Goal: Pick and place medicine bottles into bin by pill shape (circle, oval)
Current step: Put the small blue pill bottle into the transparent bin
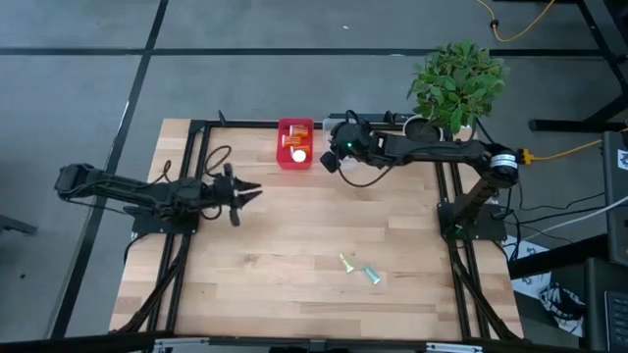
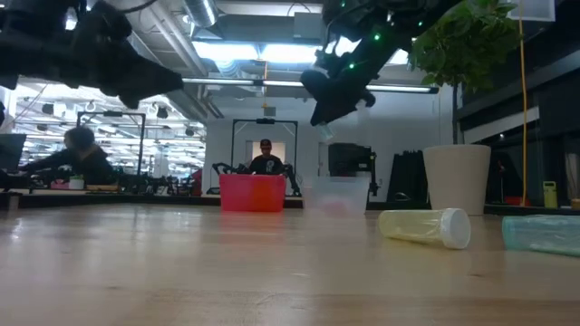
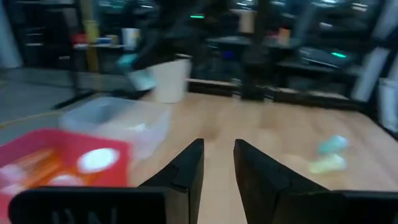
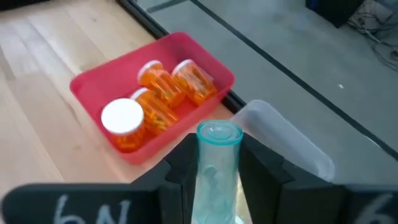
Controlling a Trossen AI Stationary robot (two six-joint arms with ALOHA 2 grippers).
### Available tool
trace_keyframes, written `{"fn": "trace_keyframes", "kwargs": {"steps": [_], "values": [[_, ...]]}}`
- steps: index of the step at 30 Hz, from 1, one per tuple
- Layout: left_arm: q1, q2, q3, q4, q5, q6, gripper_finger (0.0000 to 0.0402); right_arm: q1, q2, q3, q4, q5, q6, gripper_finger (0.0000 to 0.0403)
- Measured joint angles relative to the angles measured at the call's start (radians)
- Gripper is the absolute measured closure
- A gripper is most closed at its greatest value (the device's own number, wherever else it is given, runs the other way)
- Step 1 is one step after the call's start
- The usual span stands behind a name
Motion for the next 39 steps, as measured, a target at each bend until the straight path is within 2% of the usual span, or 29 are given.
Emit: {"fn": "trace_keyframes", "kwargs": {"steps": [3, 6, 8, 14, 22, 25, 29, 33, 39], "values": [[0.000, 0.077, 0.000, 0.048, 0.138, 0.060, 0.0319, -0.014, 0.020, 0.000, 0.003, -0.016, -0.001, 0.0301], [0.000, 0.137, -0.001, 0.086, 0.278, 0.116, 0.0319, -0.026, 0.028, 0.000, -0.005, 0.017, 0.002, 0.0301], [0.004, 0.152, 0.000, 0.104, 0.274, 0.105, 0.0319, -0.031, 0.027, 0.000, -0.013, 0.028, 0.001, 0.0301], [0.041, 0.123, -0.001, 0.012, 0.248, 0.042, 0.0319, -0.030, 0.027, 0.000, -0.024, 0.027, -0.001, 0.0301], [0.080, 0.123, -0.001, 0.005, 0.249, 0.040, 0.0319, -0.077, 0.027, 0.000, -0.022, 0.030, -0.011, 0.0299], [0.085, 0.123, -0.001, 0.007, 0.252, 0.040, 0.0319, -0.101, 0.027, 0.000, -0.007, 0.014, -0.004, 0.0283], [0.085, 0.119, -0.001, -0.002, 0.281, 0.053, 0.0319, -0.121, 0.027, 0.000, 0.009, -0.044, -0.003, 0.0242], [0.085, 0.074, -0.001, -0.044, 0.301, 0.055, 0.0319, -0.122, 0.006, 0.000, 0.007, -0.046, 0.001, 0.0208], [0.085, -0.017, -0.002, -0.136, 0.301, 0.041, 0.0319, -0.092, -0.075, 0.013, -0.013, -0.050, -0.001, 0.0192]]}}
